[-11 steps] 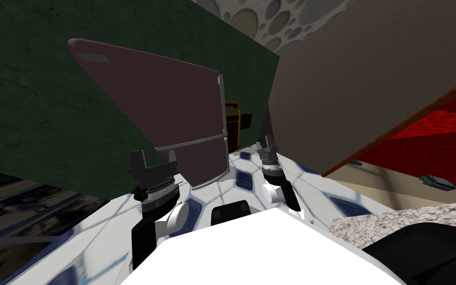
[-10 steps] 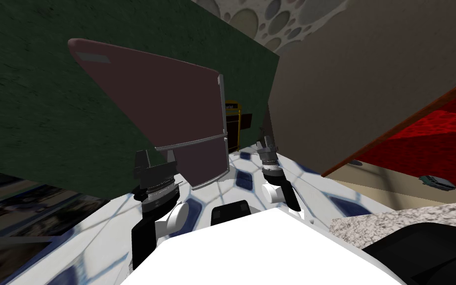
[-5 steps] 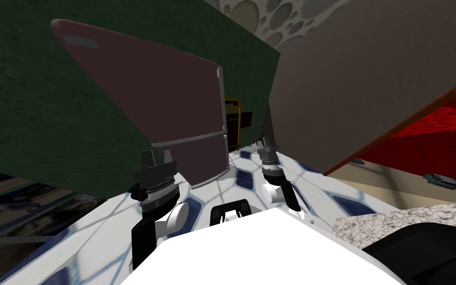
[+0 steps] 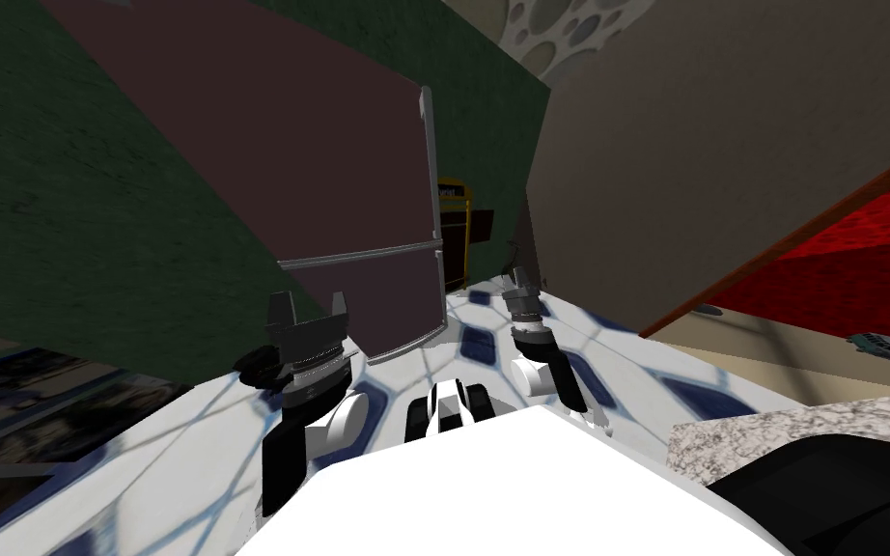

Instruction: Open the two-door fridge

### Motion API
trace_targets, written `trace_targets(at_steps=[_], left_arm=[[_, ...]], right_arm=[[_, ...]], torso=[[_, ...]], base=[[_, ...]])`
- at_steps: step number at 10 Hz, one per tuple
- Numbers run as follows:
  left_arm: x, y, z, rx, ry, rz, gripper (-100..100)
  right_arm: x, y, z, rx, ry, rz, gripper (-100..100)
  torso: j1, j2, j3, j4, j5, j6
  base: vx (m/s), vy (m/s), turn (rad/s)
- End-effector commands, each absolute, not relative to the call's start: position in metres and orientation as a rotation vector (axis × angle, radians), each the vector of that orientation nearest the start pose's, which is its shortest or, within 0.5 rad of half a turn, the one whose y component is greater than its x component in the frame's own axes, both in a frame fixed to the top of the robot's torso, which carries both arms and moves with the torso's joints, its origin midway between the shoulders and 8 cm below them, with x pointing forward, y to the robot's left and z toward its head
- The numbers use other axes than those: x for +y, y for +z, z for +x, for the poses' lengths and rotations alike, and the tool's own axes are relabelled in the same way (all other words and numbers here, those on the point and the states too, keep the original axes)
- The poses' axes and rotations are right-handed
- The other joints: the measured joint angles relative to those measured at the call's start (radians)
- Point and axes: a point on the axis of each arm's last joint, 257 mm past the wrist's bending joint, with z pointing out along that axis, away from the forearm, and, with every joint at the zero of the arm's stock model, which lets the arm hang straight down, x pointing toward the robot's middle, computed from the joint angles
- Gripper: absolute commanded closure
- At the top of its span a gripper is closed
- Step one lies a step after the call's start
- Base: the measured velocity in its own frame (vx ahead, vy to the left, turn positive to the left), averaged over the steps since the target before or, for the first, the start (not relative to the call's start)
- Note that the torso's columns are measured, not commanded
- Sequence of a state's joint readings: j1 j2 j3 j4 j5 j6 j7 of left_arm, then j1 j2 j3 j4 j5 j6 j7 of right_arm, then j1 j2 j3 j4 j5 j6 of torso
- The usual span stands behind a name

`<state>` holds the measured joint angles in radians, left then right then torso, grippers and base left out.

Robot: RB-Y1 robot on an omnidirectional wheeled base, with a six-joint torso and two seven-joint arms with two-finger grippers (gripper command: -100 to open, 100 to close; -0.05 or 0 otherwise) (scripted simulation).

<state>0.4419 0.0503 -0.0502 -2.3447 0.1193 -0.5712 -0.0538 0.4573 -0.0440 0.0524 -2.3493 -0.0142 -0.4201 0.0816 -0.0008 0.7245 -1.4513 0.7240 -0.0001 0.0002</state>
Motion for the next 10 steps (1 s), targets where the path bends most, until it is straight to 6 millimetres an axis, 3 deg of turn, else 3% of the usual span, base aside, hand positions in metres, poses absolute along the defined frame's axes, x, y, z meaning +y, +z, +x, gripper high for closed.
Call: trace_targets(at_steps=[1, 3, 5, 8, 9, 10], left_arm=[[0.256, 0.072, 0.344, 0.526, -1.482, -0.546, -100], [0.255, 0.068, 0.356, 0.548, -1.500, -0.555, -100], [0.255, 0.057, 0.383, 0.597, -1.530, -0.592, -100], [0.253, 0.059, 0.401, 0.611, -1.558, -0.598, -100], [0.255, 0.052, 0.418, 0.640, -1.571, -0.627, -100], [0.253, 0.057, 0.418, 0.632, -1.577, -0.616, -100]], right_arm=[[-0.253, 0.053, 0.348, 0.643, 1.311, 0.588, 0], [-0.253, 0.053, 0.348, 0.643, 1.311, 0.588, 0], [-0.253, 0.053, 0.348, 0.643, 1.311, 0.588, 0], [-0.253, 0.053, 0.348, 0.643, 1.311, 0.588, 0], [-0.253, 0.053, 0.348, 0.643, 1.311, 0.588, 0], [-0.253, 0.053, 0.348, 0.643, 1.311, 0.588, 0]], torso=[[-0.001, 0.009, -0.020, 0.010, 0.000, 0.000], [0.000, 0.013, -0.025, 0.013, 0.000, 0.000], [0.001, 0.014, -0.024, 0.014, 0.000, 0.000], [0.001, 0.014, -0.025, 0.014, 0.000, 0.000], [0.001, 0.014, -0.025, 0.014, 0.000, 0.000], [0.000, 0.013, -0.025, 0.014, 0.000, 0.000]], base=[[0.011, -0.045, -0.006], [0.020, -0.044, -0.005], [0.016, -0.052, -0.007], [0.013, -0.045, -0.004], [0.015, -0.055, -0.009], [0.014, -0.044, -0.001]])
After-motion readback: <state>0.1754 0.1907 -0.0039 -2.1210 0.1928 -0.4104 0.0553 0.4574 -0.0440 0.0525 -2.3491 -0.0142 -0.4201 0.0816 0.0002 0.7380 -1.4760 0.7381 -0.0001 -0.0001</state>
